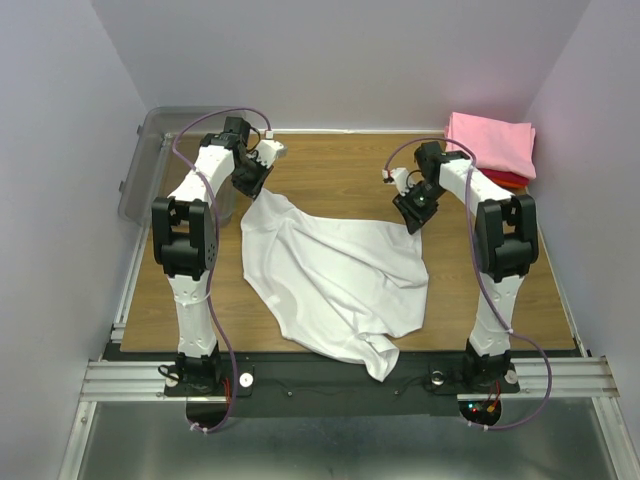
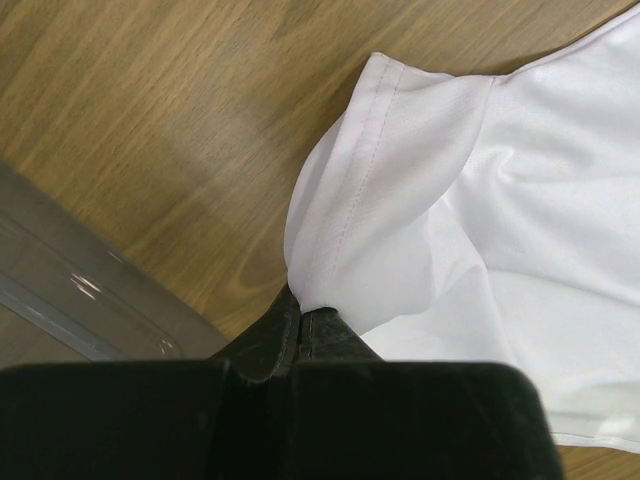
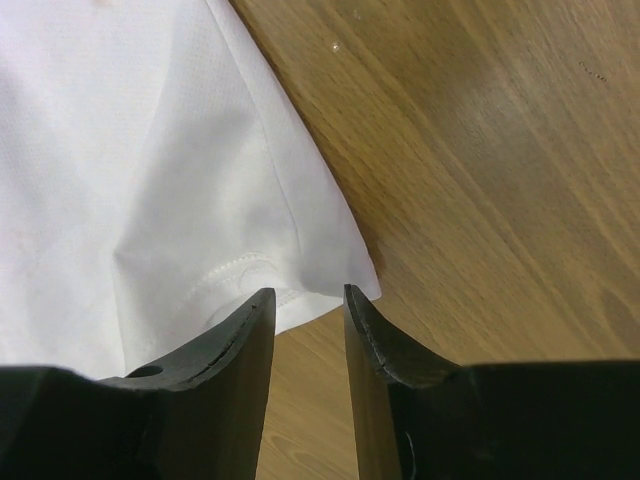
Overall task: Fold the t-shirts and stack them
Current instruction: Flatten the tshirt out
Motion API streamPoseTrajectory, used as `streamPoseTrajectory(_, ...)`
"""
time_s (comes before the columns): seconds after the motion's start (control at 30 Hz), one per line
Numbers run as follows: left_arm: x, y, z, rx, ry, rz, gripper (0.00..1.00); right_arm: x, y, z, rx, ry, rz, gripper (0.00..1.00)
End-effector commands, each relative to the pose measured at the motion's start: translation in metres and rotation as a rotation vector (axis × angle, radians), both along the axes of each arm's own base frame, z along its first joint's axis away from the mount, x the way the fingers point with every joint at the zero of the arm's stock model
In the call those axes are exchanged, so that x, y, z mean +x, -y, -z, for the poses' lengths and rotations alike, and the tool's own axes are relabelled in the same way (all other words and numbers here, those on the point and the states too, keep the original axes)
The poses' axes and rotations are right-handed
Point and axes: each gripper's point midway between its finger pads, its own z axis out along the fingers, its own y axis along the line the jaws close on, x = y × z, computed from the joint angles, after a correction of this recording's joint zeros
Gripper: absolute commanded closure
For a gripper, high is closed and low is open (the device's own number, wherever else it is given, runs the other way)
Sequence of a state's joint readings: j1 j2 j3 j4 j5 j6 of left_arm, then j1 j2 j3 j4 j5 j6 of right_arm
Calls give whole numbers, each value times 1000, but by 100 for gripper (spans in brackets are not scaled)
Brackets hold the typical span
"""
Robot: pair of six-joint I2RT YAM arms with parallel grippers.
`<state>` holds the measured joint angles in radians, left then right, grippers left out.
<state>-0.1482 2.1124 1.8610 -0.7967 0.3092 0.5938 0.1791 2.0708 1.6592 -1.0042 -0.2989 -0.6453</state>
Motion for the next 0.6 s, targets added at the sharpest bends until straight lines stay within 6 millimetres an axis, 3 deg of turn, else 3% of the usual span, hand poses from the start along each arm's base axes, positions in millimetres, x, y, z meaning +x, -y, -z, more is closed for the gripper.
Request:
streamPoseTrajectory(0.0, 2, -2, -2, 1, 6, 1, 100, 10, 0, 6, -20, 34, -25, 61)
streamPoseTrajectory(0.27, 1, -4, 2, 10, -3, 3, 100, 3, -7, 19, 7, -10, -32, 61)
streamPoseTrajectory(0.37, 2, -4, 3, 10, -3, 2, 100, -1, -8, 24, 4, -23, -35, 65)
streamPoseTrajectory(0.57, 3, -4, 4, 12, -6, -1, 100, 2, -6, 18, -6, 0, -38, 92)
